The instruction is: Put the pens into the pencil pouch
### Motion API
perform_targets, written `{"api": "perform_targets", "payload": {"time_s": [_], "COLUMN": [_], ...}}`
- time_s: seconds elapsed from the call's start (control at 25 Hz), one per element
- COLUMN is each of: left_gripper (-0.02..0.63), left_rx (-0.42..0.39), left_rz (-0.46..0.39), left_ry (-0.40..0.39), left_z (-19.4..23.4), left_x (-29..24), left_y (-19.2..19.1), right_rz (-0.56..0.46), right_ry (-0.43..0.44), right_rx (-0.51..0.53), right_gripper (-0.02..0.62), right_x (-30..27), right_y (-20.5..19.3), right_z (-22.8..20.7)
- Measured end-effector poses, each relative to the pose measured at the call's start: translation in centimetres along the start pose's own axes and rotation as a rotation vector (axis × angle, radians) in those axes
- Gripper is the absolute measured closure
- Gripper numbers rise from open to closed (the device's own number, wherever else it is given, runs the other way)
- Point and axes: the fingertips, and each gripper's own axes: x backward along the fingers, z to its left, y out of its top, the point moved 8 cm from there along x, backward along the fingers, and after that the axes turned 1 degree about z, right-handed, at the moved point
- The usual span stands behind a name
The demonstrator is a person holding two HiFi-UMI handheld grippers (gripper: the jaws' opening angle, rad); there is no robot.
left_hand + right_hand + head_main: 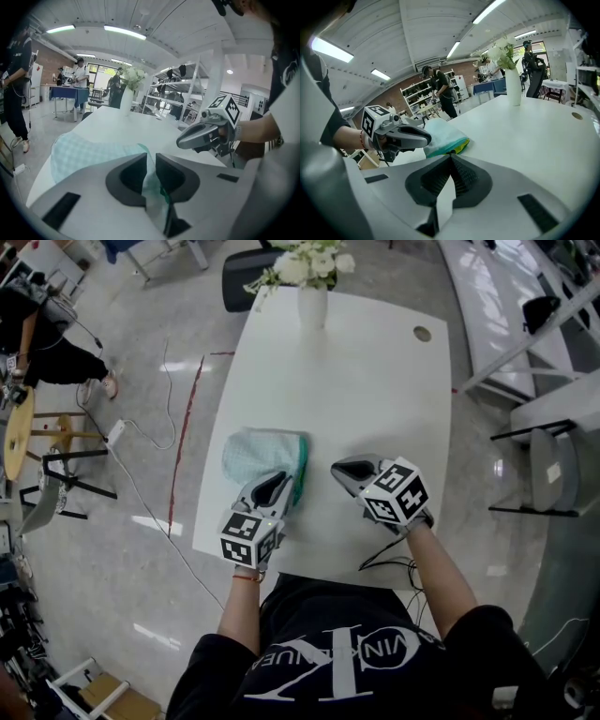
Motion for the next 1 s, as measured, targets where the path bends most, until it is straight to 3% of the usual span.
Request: {"api": "perform_targets", "payload": {"time_s": [0.32,0.48,1.0], "left_gripper": [0.560,0.598,0.603], "left_rx": [0.025,0.000,-0.065], "left_rz": [-0.071,-0.105,-0.241], "left_ry": [0.045,0.068,0.131], "left_z": [0.9,1.1,1.2], "left_x": [1.4,2.2,4.8], "left_y": [1.0,1.7,5.0], "right_rz": [-0.073,-0.119,-0.255], "right_ry": [-0.028,-0.050,-0.113], "right_rx": [-0.024,-0.018,0.024], "right_gripper": [0.586,0.586,0.586], "right_x": [1.9,3.0,6.8], "right_y": [0.1,0.5,2.5], "right_z": [-0.2,-0.3,0.7]}}
